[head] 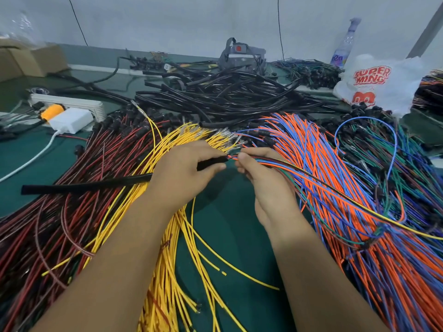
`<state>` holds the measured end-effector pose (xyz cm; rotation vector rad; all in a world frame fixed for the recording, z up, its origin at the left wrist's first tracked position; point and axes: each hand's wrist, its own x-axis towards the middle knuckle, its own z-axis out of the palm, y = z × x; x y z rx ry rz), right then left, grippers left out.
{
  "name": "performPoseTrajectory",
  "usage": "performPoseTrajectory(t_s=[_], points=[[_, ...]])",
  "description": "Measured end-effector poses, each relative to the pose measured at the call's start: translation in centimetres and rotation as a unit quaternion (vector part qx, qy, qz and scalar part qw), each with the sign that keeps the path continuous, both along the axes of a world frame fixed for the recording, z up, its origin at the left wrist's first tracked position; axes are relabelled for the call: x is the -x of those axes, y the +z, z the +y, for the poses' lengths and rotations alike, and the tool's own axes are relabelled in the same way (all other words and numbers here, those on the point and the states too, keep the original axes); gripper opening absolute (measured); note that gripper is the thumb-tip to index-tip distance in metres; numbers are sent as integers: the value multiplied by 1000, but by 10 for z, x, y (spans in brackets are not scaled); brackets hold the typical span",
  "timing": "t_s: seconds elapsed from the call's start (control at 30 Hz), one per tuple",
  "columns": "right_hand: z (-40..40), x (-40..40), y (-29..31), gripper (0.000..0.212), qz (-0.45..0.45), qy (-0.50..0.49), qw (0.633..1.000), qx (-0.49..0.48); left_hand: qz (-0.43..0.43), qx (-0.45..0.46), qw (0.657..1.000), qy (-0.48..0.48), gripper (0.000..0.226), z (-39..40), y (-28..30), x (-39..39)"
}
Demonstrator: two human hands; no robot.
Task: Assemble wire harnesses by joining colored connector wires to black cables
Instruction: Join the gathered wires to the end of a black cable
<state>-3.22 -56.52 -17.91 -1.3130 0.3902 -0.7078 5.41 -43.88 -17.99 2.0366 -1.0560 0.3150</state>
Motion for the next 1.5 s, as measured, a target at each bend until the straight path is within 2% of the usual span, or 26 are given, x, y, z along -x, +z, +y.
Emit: performPoseTrajectory(t_s=[0.27,0.37,0.57,0.73,0.9,1.1,1.23,1.4,1.5], points=[[0,3,-2,12,23,-13,999,41,28,12,998,53,24,1,-2,2],[1,3,-1,3,28,-5,998,60,46,12,997,57,25,1,-3,1],[0,2,0,5,48,3,996,72,21,-2,999,42,27,2,-3,-1],[-2,0,0,20,28,19,999,37,32,-10,999,27,27,3,-2,1],[-1,-4,0,26,-9,62,995,-79,77,38,996,3,25,-1,4,6],[-3,-2,-2,28,-12,103,984,-145,136,100,985,-36,7,-2,6,8],[1,-4,-3,21,-15,95,990,-105,147,115,981,-44,9,-1,7,7],[2,-3,-6,18,4,37,998,41,137,86,987,-22,12,0,8,9],[0,-3,-5,19,8,7,997,76,122,66,990,-23,10,2,7,11]])
